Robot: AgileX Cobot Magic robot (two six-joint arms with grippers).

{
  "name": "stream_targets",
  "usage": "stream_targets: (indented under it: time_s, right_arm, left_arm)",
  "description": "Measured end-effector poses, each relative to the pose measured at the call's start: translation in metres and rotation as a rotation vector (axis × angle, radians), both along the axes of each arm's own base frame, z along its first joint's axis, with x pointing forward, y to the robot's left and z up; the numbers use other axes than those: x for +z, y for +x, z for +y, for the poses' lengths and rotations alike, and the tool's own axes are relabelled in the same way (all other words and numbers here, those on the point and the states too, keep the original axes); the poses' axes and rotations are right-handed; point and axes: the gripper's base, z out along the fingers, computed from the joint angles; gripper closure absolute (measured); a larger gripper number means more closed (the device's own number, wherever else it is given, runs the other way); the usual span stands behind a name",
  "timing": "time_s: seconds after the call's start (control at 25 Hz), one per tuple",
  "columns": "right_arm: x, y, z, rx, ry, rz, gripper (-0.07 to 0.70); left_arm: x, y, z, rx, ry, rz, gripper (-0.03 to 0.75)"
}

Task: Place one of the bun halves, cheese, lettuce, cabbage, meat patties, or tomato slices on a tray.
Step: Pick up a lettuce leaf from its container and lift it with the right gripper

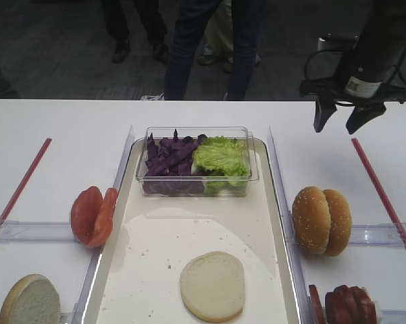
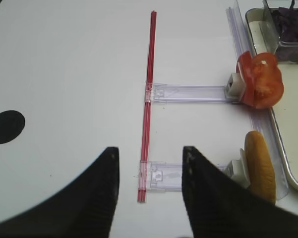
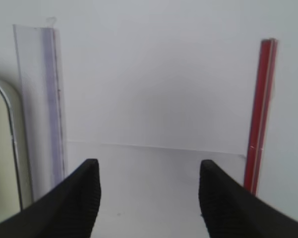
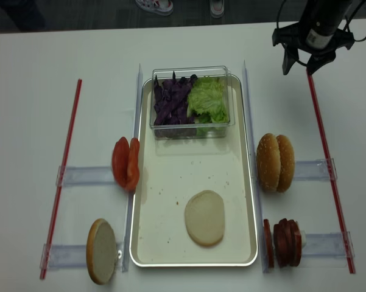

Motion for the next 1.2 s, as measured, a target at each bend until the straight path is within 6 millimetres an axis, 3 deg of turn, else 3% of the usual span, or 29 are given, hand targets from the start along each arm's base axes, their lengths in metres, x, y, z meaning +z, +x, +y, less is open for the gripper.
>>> stream_targets:
  time_s: [0.36, 0.68, 1.2]
  right_arm:
    - [0.013, 0.017, 0.054, 0.122, 0.006, -0.05, 0.169]
    - [0.011, 0.019, 0.103, 0.244, 0.024, -0.061, 0.169]
    - [0.013, 0.004, 0.15, 0.411, 0.045, -0.072, 0.169]
  left_arm:
    - [0.0, 0.0, 0.0, 0.0, 0.0, 0.0, 0.426]
    - [0.0, 0.0, 0.0, 0.0, 0.0, 0.0, 0.428]
    - [0.0, 0.0, 0.0, 0.0, 0.0, 0.0, 0.428]
